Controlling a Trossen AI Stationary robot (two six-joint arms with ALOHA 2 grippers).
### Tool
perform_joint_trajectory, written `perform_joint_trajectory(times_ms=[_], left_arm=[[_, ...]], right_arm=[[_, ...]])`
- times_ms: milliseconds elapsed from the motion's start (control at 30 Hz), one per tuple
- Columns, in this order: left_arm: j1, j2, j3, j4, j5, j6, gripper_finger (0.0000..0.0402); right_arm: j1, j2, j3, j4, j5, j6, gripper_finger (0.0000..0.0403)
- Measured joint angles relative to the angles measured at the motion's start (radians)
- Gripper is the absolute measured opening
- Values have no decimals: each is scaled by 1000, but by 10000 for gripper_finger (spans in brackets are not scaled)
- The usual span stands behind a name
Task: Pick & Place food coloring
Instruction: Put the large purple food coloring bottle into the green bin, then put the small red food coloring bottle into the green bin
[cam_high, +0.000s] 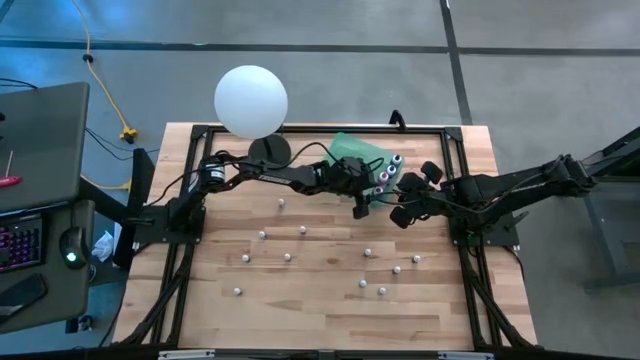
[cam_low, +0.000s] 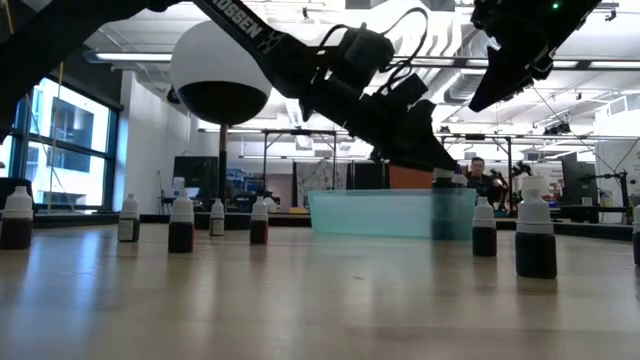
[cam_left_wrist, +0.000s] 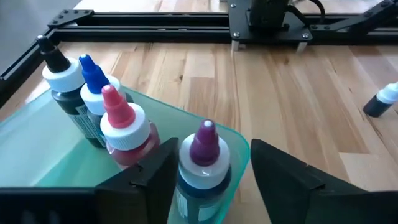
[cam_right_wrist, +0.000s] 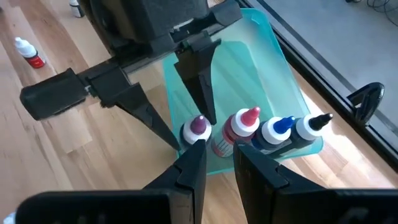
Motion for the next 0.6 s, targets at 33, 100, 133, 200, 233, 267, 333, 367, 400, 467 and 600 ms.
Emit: perform_joint_trajectory(times_ms=[33, 100, 133, 200, 233, 267, 333, 367, 400, 467, 600], left_arm=[[0, -13, -1, -14, 9, 10, 207], [0, -56, -2, -43, 21, 34, 212], [0, -87, -1, -66, 22, 49, 212], [0, -155, 1, -143, 22, 86, 212], [0, -189, 1, -189, 23, 107, 212], [0, -225, 1, -236, 23, 129, 212], [0, -302, 0, -344, 21, 167, 212], [0, -348, 0, -401, 20, 186, 213], [0, -392, 0, -464, 17, 200, 213], [0, -485, 2, -589, 12, 216, 213], [0, -618, 2, -916, 79, 215, 213]], right_arm=[[0, 0, 0, 0, -5, 3, 73], [0, 0, 0, 0, -24, 4, 73], [0, 0, 0, 0, -32, 4, 73], [0, 0, 0, 1, -44, 5, 73], [0, 0, 0, 1, -45, 4, 73], [0, 0, 0, 1, -44, 4, 73], [0, 0, 0, 5, -43, 4, 73], [0, 0, 0, 8, -43, 4, 73], [0, 0, 0, 12, -44, 4, 73], [0, 0, 0, 27, -44, 4, 73], [0, 0, -8, 111, -80, 0, 73]])
